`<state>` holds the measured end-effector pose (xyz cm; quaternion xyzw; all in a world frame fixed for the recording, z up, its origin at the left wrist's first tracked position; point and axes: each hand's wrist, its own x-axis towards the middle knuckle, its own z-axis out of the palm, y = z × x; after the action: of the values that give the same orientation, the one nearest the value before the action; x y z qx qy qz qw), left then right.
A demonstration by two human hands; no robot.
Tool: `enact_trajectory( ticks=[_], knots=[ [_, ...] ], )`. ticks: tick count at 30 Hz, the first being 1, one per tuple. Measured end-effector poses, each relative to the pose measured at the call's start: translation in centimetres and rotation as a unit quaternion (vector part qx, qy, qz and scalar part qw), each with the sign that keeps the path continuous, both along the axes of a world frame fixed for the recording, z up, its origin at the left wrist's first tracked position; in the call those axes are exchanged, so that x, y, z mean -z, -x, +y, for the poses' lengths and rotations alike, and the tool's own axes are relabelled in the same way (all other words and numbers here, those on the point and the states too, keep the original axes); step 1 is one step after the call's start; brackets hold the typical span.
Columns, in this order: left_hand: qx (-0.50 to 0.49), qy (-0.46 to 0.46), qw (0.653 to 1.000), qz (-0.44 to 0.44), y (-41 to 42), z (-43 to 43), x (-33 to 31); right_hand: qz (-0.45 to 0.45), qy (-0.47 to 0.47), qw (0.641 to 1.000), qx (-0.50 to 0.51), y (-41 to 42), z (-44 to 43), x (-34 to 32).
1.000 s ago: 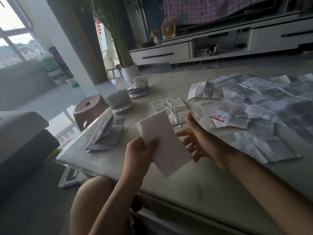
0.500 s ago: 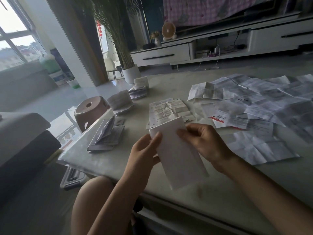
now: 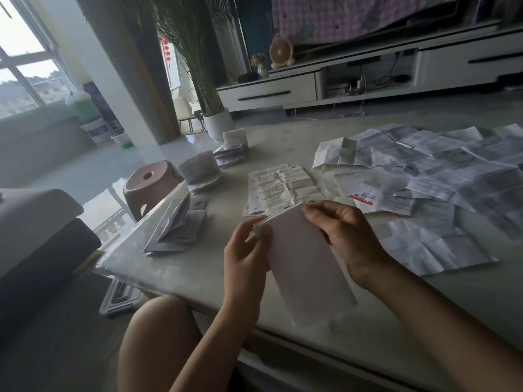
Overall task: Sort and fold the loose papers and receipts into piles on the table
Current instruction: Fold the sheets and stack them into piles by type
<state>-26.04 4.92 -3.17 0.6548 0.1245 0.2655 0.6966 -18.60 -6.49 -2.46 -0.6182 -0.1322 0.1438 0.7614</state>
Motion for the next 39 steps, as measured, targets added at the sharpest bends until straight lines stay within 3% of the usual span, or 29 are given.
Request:
enact_trajectory(
  ticks=[7,13,17,20,24,30,39],
  knots=[
    [-0.041,-0.094,0.995,-0.012,0.0,0.7,-0.6,-0.023,0.025,0.999,0.030,0.3,0.0,-0.1],
    [-0.021,-0.095,0.995,0.023,-0.2,1.5,0.1,-0.012,0.016,0.999,0.032,0.5,0.0,-0.4],
    [0.018,-0.271,0.961,0.041,-0.7,2.3,-1.0,-0.091,0.058,0.994,0.029,0.4,-0.3,-0.4],
    [0.009,-0.349,0.936,0.048,-1.4,2.1,-2.0,-0.138,0.068,0.988,-0.010,0.7,-0.2,-0.6],
    [-0.042,-0.295,0.954,0.043,-1.5,2.8,-1.8,-0.123,0.099,0.986,-0.058,0.5,-0.5,-1.0],
    [0.047,-0.273,0.959,0.051,-1.1,2.3,-2.8,-0.150,0.141,0.977,-0.051,0.7,-0.6,-0.9],
    [-0.080,-0.276,0.956,0.066,-1.4,5.5,-4.7,-0.121,0.202,0.964,-0.125,0.0,-1.6,-1.2]
  ],
)
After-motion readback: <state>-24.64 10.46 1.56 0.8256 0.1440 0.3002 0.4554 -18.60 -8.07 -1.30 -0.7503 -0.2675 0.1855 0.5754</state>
